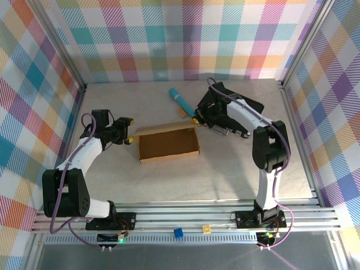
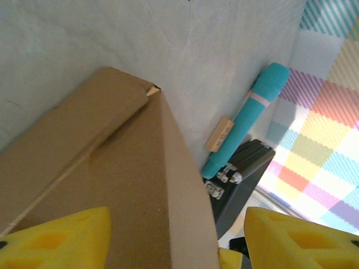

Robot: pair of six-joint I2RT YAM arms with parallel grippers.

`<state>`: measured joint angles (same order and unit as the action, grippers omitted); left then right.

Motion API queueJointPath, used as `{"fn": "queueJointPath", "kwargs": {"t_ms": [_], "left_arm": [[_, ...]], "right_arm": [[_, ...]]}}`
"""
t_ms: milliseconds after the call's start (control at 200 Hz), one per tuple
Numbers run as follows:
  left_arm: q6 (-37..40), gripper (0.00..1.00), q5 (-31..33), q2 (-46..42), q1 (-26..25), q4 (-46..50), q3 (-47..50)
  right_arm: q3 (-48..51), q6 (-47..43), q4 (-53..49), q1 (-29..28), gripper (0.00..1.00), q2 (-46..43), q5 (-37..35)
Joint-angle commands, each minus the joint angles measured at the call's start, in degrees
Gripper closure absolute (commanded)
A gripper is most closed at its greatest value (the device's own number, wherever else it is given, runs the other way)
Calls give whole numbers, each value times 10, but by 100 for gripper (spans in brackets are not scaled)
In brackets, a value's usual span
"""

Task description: Fold the paper box

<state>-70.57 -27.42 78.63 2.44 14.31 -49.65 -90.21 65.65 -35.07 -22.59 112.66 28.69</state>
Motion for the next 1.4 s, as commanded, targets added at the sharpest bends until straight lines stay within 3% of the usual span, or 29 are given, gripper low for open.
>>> {"fn": "queueJointPath", "kwargs": {"t_ms": [0,170,450,595,720,910,1050,1225,1395], "left_arm": [[124,38,-2,-20,9,102,-16],[208,38,35,-53,13,171,-28],[242,38,10,-120,-38,243,-27],[241,43,16,-141,-49,243,18],[234,50,13,-132,-55,211,30],[290,51,47,-96,-78,252,29],[295,51,58,-90,-88,229,66],[312,52,86,-57,-102,218,86],[315,53,103,-48,-108,196,106]], "right_arm": [[52,-65,8,-6,100,-36,-39],[70,-117,13,-17,100,-42,-61],[66,-184,-24,-37,100,-38,-111],[59,-199,-33,-39,100,-31,-120],[47,-209,-41,-40,100,-26,-124],[27,-228,-65,-43,100,-11,-135],[9,-244,-91,-46,100,2,-144],[-22,-269,-136,-47,80,14,-158],[-45,-294,-164,-47,77,16,-158]]}}
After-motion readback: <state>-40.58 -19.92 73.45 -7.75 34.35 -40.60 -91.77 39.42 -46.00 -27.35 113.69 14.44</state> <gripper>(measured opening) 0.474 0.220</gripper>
